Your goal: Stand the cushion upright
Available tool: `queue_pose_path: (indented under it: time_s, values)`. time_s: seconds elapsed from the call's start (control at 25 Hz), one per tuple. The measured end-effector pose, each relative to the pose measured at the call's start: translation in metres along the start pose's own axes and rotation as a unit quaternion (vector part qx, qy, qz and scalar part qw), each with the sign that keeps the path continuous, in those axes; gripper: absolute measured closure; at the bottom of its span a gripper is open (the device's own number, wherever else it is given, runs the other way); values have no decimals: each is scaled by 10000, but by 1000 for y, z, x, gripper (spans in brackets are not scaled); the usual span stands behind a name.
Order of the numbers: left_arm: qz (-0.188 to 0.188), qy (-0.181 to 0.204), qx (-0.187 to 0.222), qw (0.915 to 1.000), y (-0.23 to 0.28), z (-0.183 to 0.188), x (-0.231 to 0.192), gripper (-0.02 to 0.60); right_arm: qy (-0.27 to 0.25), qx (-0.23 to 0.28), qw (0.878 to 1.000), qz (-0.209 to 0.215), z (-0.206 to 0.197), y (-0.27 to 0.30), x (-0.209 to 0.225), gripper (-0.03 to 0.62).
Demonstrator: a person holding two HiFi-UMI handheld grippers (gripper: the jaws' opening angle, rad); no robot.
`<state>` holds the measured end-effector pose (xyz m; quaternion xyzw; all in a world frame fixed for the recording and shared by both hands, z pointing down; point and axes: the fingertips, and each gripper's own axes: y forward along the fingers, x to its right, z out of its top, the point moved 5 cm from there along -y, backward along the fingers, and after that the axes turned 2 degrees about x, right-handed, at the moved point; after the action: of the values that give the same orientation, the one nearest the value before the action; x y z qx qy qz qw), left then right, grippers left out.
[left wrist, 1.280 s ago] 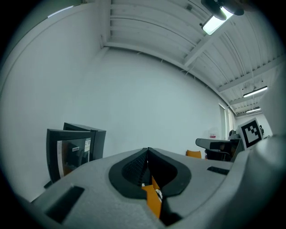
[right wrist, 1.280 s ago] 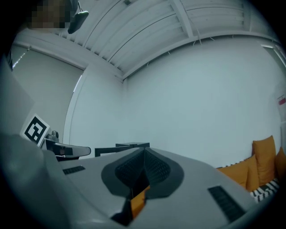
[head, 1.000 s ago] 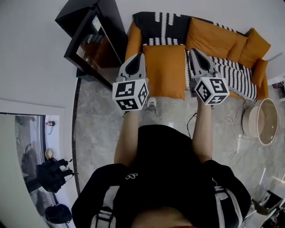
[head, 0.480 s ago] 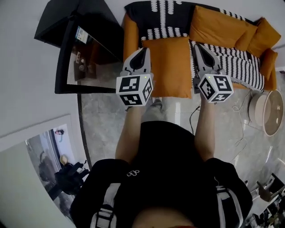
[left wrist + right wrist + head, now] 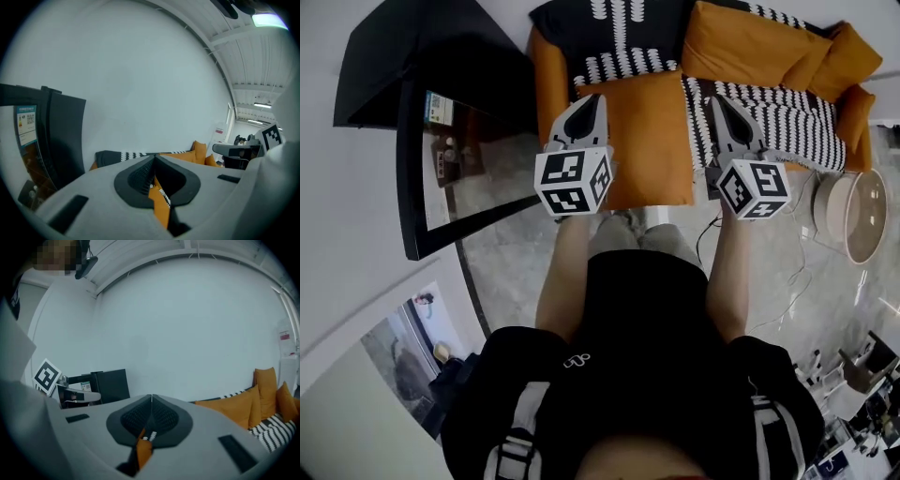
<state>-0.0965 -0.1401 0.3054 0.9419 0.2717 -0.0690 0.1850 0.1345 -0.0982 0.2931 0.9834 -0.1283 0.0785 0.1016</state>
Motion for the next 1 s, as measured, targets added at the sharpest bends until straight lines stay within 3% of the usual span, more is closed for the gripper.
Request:
queue_pose_path:
  time_s: [0.28,0.52,0.84,1.0]
  values:
    - [43,-232,-282,9993,24,-26,-11,572,175,-434,9985,-287,-32,1,30,583]
    - [254,-438,-796,9955,20,-77,-18,572,327,-943,9949,-125,-75,9,33,583]
    - [641,-377,-1271,9891,21,-135,-42,572,421,-1636,9856,77,-141,17,41,583]
    - [667,-388,-1641,9834,14,-180,-50,572,61,-2220,9750,76,-184,10,46,583]
